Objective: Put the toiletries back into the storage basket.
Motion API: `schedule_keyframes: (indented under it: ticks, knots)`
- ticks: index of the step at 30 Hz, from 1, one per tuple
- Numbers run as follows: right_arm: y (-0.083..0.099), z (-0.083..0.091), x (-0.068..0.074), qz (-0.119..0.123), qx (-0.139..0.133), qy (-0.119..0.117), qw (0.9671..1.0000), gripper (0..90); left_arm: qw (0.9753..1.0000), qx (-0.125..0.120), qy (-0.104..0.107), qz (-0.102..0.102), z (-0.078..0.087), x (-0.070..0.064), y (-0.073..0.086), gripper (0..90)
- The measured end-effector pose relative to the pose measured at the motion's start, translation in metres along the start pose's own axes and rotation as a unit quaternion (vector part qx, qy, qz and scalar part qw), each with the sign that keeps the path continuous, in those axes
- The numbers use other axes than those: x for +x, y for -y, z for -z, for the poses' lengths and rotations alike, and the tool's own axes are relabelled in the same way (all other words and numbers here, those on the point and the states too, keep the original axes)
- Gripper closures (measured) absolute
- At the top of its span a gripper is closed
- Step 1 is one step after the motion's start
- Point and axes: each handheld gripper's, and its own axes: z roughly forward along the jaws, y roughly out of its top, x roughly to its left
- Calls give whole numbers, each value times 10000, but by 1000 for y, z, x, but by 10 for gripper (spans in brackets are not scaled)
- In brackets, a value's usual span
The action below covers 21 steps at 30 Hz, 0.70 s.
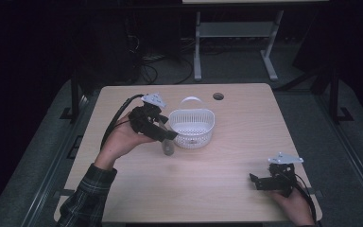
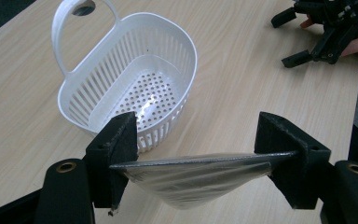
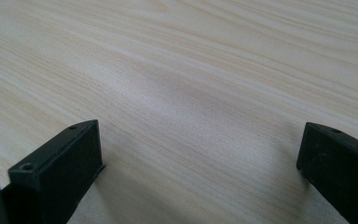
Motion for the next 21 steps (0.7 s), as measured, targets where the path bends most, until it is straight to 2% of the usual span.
schedule_keyframes:
  ticks: [6, 7, 21]
  knots:
    - [0, 0, 0, 2, 3, 1, 10000, 0, 10000, 9, -35, -26, 4, 4, -4, 293]
    - [0, 0, 0, 1, 3, 1, 10000, 0, 10000, -45, -46, 27, 4, 4, -5, 293]
    - [0, 0, 0, -2, -3, 3, 10000, 0, 9998, -142, -96, 30, 12, 12, -22, 294]
